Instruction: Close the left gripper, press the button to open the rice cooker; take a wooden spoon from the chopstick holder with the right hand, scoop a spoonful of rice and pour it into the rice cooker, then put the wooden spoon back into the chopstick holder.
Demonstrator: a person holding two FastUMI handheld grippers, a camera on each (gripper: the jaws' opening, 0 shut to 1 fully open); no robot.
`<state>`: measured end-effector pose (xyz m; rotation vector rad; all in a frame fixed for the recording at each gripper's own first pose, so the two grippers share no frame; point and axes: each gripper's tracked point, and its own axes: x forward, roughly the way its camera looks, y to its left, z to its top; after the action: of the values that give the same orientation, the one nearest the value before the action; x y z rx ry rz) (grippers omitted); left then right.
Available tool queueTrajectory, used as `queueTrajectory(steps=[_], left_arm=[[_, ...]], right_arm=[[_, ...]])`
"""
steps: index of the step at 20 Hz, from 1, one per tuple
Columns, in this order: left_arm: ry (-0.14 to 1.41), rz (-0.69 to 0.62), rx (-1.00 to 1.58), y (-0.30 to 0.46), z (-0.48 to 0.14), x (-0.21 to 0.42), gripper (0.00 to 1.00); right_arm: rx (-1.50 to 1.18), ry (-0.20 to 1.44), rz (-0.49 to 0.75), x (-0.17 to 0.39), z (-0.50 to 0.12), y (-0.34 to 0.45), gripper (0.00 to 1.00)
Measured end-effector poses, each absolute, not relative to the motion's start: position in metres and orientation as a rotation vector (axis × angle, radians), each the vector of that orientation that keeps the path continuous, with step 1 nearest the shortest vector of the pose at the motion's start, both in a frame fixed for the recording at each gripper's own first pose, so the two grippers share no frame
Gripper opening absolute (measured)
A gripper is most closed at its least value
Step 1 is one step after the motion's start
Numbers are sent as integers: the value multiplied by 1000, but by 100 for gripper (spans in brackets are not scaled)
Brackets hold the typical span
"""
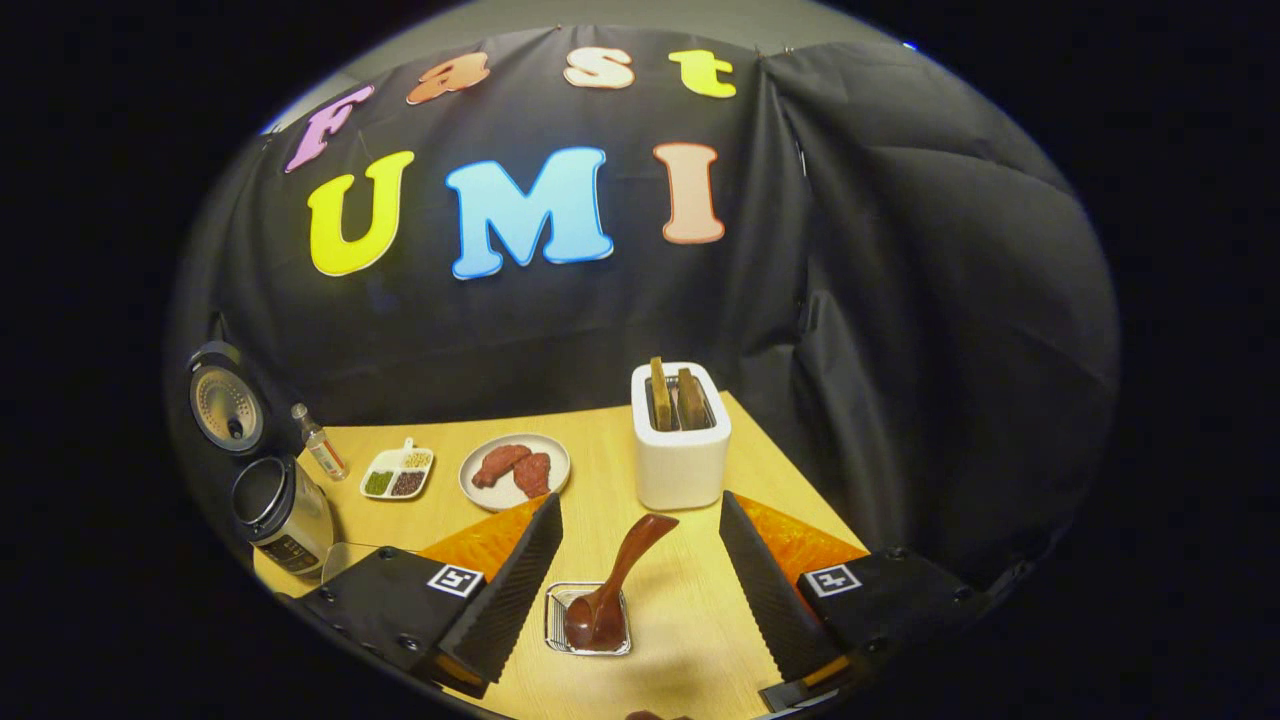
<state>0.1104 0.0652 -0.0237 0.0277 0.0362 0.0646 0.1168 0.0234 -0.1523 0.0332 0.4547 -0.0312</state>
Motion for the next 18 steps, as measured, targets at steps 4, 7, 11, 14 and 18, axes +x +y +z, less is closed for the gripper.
queueTrajectory(steps=[4, 7, 11, 14, 18], left_arm=[[107, 118, 43, 51, -47, 107, 97], [142, 151, 42, 33, -57, 103, 98], [186, 192, 46, 16, -73, 90, 97], [215, 228, 43, 7, -83, 80, 99], [223, 273, 33, 2, -84, 66, 98]], right_arm=[[144, 602, -2, 132, -203, 13, 100], [230, 668, 34, 151, -230, 16, 98], [270, 733, 104, 171, -260, 25, 98], [304, 776, 159, 189, -279, 42, 98], [369, 820, 202, 201, -291, 54, 83]])
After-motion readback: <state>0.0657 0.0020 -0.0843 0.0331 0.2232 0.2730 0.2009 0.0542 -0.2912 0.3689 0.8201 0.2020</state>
